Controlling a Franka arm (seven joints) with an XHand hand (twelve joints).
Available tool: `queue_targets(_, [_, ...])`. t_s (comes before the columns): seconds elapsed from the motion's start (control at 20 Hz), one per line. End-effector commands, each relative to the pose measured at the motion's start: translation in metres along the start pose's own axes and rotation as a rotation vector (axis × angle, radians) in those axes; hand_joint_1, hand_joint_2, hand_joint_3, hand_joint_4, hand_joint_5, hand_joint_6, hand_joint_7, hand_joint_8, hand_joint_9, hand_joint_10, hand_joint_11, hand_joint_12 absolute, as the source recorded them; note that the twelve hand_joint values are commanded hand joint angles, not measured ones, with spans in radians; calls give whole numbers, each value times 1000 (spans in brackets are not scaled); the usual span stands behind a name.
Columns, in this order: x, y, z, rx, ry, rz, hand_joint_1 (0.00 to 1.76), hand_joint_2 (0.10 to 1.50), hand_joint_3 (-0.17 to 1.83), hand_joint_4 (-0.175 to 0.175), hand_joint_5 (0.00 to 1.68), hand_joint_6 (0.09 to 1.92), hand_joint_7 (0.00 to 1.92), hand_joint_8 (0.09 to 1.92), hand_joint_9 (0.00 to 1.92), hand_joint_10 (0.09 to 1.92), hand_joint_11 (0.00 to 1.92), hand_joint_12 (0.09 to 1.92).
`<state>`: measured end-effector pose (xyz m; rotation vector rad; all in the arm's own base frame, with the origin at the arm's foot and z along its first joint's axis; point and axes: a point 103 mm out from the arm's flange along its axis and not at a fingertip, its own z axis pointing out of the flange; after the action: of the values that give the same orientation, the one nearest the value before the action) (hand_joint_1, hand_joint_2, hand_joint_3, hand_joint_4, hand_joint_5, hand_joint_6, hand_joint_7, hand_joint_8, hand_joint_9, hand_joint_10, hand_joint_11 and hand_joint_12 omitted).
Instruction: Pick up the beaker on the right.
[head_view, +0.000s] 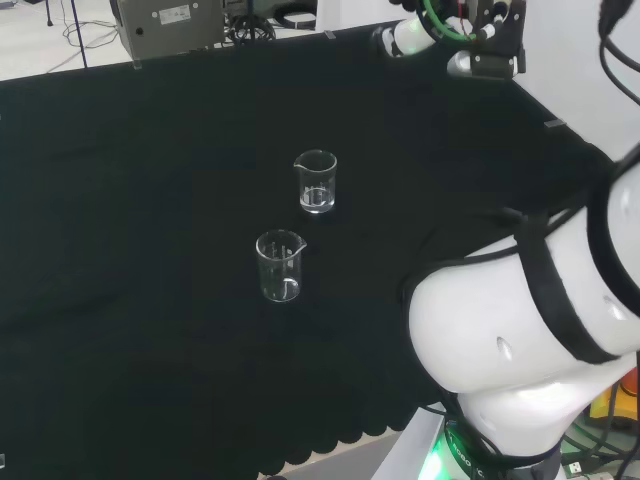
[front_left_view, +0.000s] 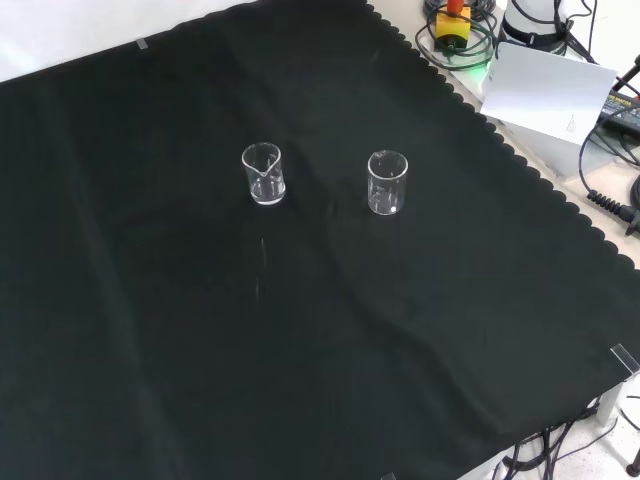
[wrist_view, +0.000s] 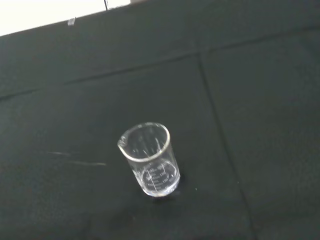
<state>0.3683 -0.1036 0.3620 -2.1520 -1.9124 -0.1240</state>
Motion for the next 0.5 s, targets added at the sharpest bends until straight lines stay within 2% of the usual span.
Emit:
queue_targets(0.05, [-44,78,58,48,96,-5,667,760,495,-16,327,87,154,687,301,712,0,1374])
queue_targets(0.3, [-35,101,95,69,115,-29,683,711,508,-17,288,87,62,698,210,741,0,1347])
queue_targets(0.35, [-19,103,108,69,80,-35,688,704,507,-17,286,87,62,700,210,744,0,1345])
queue_targets(0.5, [-25,111,122,81,92,-56,707,687,504,-23,296,87,94,718,218,752,0,1342])
